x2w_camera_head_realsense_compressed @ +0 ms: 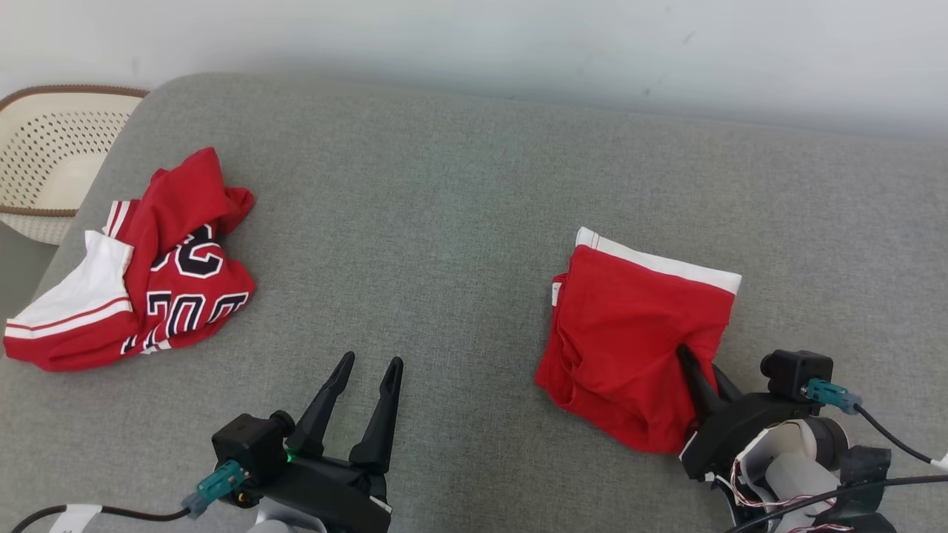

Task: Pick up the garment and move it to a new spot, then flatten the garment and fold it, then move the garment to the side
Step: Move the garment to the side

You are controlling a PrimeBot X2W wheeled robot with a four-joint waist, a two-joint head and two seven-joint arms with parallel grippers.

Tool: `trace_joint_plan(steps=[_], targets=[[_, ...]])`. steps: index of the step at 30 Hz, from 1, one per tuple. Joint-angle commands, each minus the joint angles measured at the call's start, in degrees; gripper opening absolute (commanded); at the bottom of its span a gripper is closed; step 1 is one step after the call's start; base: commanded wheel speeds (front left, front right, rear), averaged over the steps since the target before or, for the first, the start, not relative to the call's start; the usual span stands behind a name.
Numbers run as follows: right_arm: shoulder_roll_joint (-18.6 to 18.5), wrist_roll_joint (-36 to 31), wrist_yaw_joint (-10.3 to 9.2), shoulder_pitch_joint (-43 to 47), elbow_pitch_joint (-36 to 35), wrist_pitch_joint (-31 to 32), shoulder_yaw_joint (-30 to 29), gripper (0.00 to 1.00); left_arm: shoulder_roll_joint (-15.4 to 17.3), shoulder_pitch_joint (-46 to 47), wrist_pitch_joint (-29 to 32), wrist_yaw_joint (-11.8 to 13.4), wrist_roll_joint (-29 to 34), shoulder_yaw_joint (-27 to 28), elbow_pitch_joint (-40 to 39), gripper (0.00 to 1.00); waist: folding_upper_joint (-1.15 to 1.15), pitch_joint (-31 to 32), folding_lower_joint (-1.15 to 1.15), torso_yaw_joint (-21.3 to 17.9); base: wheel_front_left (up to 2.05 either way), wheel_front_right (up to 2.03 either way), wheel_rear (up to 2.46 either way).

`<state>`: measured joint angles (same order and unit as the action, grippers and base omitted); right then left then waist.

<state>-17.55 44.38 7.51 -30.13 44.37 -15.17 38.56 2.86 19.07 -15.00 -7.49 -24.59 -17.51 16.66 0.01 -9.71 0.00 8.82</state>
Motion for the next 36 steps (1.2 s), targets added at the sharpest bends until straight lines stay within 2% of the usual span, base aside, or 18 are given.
trace_joint_plan(steps=[1, 7, 14, 36], targets=[[0.1, -0.1, -0.04, -0.2, 0.1, 0.0, 0.3, 0.00, 0.1, 0.2, -0.3, 0.0, 0.6, 0.1, 0.2, 1.00, -0.01, 0.4, 0.00, -0.1, 0.00, 0.00, 0.00], [-0.7, -2.0, -0.04, 1.2, -1.7, 0.0, -2.7, 0.00, 0.0, -1.6, -0.3, 0.0, 0.9, 0.1, 0.3, 1.00, -0.01, 3.0, 0.00, -1.9, 0.00, 0.00, 0.00], [-0.3, -4.2, -0.04, 4.7, -0.6, 0.0, -5.1, 0.00, 0.0, -3.1, -0.3, 0.0, 0.8, -0.4, 0.5, 1.00, -0.01, 7.0, 0.00, -5.6, 0.00, 0.00, 0.00], [2.3, -6.9, -0.04, 5.5, -0.1, 0.0, -7.5, 0.00, 0.1, -2.3, -0.3, 0.0, 4.4, 1.4, 0.1, 1.00, -0.01, 6.1, 0.00, -24.9, 0.00, 0.00, 0.00]])
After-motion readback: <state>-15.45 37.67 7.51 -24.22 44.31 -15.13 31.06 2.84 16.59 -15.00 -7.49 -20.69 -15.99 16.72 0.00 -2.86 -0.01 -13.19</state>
